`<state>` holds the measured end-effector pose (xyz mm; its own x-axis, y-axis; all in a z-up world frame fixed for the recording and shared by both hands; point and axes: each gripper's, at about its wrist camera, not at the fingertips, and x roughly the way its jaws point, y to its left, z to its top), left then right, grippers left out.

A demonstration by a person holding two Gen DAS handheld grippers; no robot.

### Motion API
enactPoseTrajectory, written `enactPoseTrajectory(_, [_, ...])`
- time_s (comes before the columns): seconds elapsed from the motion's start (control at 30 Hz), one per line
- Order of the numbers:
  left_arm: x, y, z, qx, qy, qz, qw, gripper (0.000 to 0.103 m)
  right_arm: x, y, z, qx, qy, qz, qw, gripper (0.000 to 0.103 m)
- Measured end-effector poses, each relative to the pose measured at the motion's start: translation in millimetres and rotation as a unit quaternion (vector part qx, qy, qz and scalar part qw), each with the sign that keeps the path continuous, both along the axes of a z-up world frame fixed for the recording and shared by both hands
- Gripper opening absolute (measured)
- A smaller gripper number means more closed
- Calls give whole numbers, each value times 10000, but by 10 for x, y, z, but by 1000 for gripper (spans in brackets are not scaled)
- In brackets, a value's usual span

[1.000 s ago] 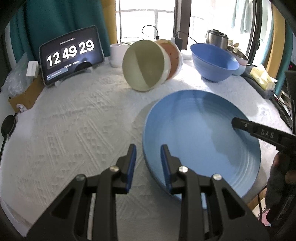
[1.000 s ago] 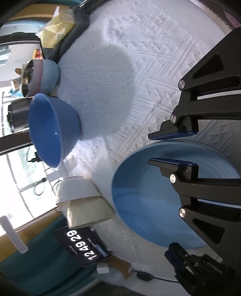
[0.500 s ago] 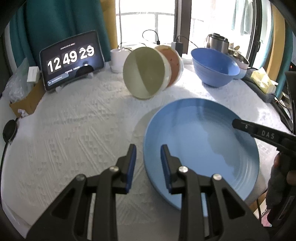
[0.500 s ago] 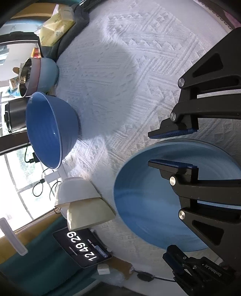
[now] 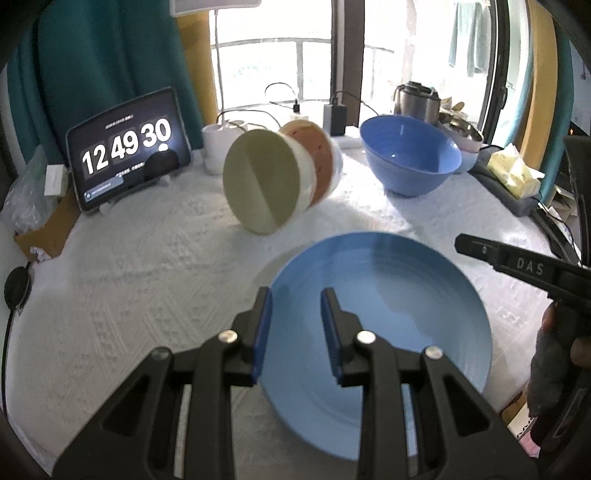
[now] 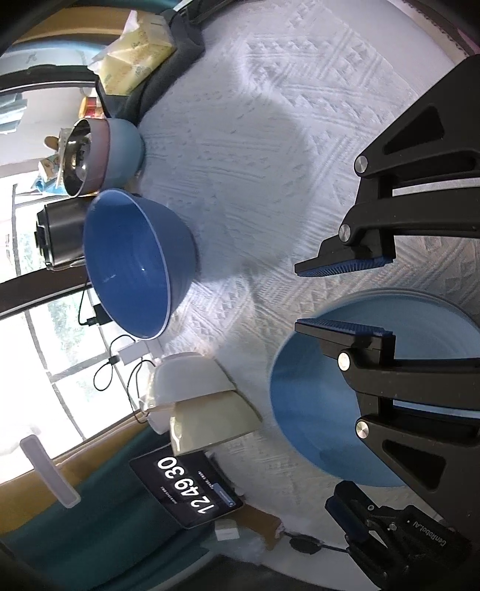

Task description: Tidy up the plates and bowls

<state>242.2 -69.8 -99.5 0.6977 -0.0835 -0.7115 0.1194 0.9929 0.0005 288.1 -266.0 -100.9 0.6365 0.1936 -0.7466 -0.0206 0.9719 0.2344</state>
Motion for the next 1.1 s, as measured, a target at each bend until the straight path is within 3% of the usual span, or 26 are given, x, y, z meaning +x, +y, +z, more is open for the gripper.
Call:
enactPoseTrajectory(0.3, [57,-188,42,-10,-31,-88,10000,31,-3,-136,96,34,-134,4,9999,28])
enactPoseTrajectory(0.37, [68,-221,48,-21,-44,-79,10000,31,-9,-180,102,60,-146,12,9999,34])
enactPoseTrajectory(0.77, [124,-505,59,24,-14,-196,9998,34,-63,-432,136,170,-302,-21,9994,46])
enactPoseTrajectory(1.1, [202,-721,63,51,14,-269,9996,39,-75,-669,136,211,-364,-176,9990,47])
